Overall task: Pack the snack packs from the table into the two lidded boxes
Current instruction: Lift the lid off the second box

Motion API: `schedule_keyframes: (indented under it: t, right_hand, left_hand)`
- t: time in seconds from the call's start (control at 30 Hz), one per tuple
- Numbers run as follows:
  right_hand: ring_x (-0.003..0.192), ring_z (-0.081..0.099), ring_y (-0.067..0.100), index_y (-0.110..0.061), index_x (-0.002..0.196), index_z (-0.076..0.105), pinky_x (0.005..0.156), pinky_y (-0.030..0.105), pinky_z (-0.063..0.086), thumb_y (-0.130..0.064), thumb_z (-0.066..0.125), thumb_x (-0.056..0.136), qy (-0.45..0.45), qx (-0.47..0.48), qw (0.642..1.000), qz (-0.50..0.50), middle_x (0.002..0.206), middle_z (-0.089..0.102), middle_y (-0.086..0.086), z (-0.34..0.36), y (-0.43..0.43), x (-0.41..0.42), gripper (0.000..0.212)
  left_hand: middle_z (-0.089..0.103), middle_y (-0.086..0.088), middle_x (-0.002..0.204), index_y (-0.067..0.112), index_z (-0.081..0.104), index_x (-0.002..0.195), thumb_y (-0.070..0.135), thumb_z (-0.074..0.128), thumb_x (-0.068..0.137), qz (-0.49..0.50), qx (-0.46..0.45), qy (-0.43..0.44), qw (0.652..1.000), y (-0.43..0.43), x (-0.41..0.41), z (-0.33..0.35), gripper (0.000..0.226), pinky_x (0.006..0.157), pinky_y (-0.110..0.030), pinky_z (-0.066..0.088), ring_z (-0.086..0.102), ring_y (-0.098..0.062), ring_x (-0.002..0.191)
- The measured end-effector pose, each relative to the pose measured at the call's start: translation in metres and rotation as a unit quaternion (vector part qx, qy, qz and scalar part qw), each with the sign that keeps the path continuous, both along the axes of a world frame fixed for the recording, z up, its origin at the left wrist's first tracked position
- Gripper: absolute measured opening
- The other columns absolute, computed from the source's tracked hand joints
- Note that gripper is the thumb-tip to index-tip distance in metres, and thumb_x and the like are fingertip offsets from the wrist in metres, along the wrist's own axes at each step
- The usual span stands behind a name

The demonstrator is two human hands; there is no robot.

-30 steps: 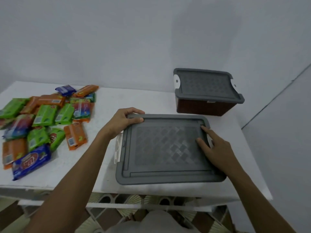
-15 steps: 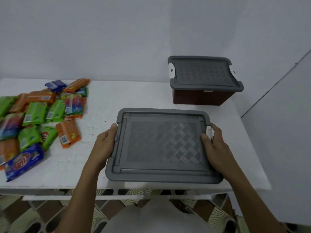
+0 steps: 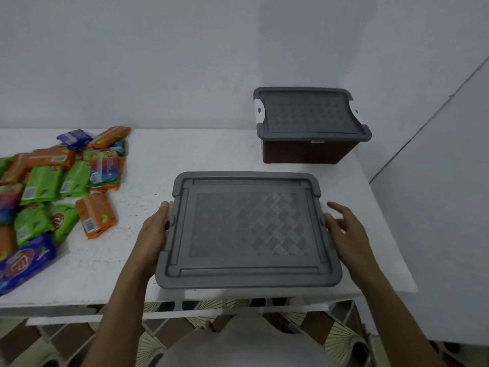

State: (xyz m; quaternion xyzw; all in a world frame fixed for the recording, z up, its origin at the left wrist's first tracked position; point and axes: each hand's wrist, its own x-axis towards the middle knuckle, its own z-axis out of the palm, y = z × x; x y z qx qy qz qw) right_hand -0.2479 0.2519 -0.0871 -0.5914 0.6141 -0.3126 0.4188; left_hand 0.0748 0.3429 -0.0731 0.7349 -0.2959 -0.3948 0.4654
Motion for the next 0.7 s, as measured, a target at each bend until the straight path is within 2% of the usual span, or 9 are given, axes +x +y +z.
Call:
schedule_keyframes:
  t: [0.07,0.13,0.2,0.27,0.37,0.43,0.5,0.63,0.7]
  right_hand:
    - [0.078,0.058,0.008,-0.022,0.129,0.053,0.065,0.021,0.045,-0.03,0.048,0.1,0.074,-0.096,0.992,-0.032,0.098,0.06,0.001,0.003,0.001,-0.001,0.031]
    - [0.071,0.058,0.011,-0.014,0.124,0.059,0.065,0.023,0.046,-0.027,0.052,0.098,0.129,-0.186,0.973,-0.045,0.094,0.062,0.005,0.008,0.003,-0.001,0.03]
    - [0.066,0.057,0.008,-0.01,0.117,0.065,0.062,0.021,0.045,-0.027,0.056,0.095,0.163,-0.234,0.958,-0.018,0.08,0.063,0.002,0.014,0.005,0.0,0.028]
    - [0.059,0.056,0.007,-0.013,0.116,0.065,0.057,0.023,0.046,-0.033,0.057,0.094,0.197,-0.214,0.956,0.034,0.067,0.059,-0.005,0.019,0.006,0.003,0.031]
    - [0.063,0.058,0.01,-0.022,0.131,0.055,0.064,0.032,0.054,-0.048,0.053,0.092,0.263,-0.129,0.952,0.091,0.07,0.058,-0.009,0.02,0.008,0.009,0.047]
    - [0.062,0.058,0.011,-0.023,0.134,0.052,0.063,0.03,0.052,-0.048,0.05,0.094,0.259,-0.113,0.955,0.088,0.068,0.059,-0.007,0.02,0.01,0.01,0.048]
    - [0.057,0.057,0.01,-0.022,0.134,0.053,0.055,0.026,0.045,-0.04,0.05,0.096,0.244,-0.116,0.959,0.088,0.062,0.059,-0.003,0.022,0.011,0.01,0.042]
    - [0.053,0.056,0.011,-0.017,0.13,0.058,0.05,0.022,0.04,-0.031,0.053,0.096,0.244,-0.148,0.954,0.087,0.058,0.059,-0.001,0.025,0.014,0.011,0.037]
    - [0.051,0.055,0.011,-0.017,0.126,0.062,0.051,0.021,0.04,-0.028,0.056,0.095,0.218,-0.16,0.959,0.08,0.055,0.057,-0.001,0.029,0.013,0.011,0.033]
  left_hand:
    - [0.064,0.002,0.096,0.023,0.062,0.097,0.037,0.03,0.105,0.0,-0.013,-0.019,1.0,0.0,0.005,-0.005,0.036,0.064,-0.021,0.042,0.06,-0.008,0.086]
    - [0.064,-0.001,0.105,0.021,0.061,0.104,0.034,0.04,0.103,0.023,-0.031,-0.101,0.994,0.001,0.012,-0.014,0.024,0.07,-0.027,0.046,0.06,-0.014,0.092]
    - [0.064,0.001,0.104,0.023,0.061,0.106,0.035,0.049,0.099,0.045,-0.051,-0.184,0.981,0.004,0.018,-0.016,0.018,0.073,-0.033,0.05,0.06,-0.018,0.091]
    - [0.062,0.001,0.099,0.025,0.065,0.105,0.04,0.054,0.096,0.027,-0.051,-0.265,0.963,0.006,0.02,-0.011,0.021,0.067,-0.032,0.048,0.059,-0.014,0.082]
    - [0.055,0.0,0.094,0.028,0.068,0.108,0.052,0.054,0.091,0.006,-0.004,-0.388,0.921,0.011,0.023,0.002,0.032,0.06,-0.028,0.041,0.054,-0.009,0.072]
    - [0.058,0.003,0.089,0.029,0.068,0.112,0.058,0.053,0.089,-0.027,0.038,-0.402,0.914,0.015,0.023,0.011,0.04,0.06,-0.029,0.045,0.056,-0.011,0.072]
    - [0.063,0.005,0.084,0.028,0.064,0.12,0.056,0.056,0.088,-0.084,0.079,-0.391,0.913,0.017,0.02,0.017,0.044,0.062,-0.034,0.053,0.062,-0.014,0.07]
    - [0.068,0.003,0.083,0.026,0.06,0.128,0.044,0.06,0.09,-0.114,0.082,-0.363,0.921,0.018,0.017,0.023,0.043,0.067,-0.031,0.054,0.064,-0.015,0.072]
    - [0.07,0.002,0.084,0.027,0.062,0.127,0.044,0.062,0.089,-0.117,0.069,-0.319,0.938,0.02,0.022,0.025,0.041,0.069,-0.036,0.057,0.067,-0.015,0.071]
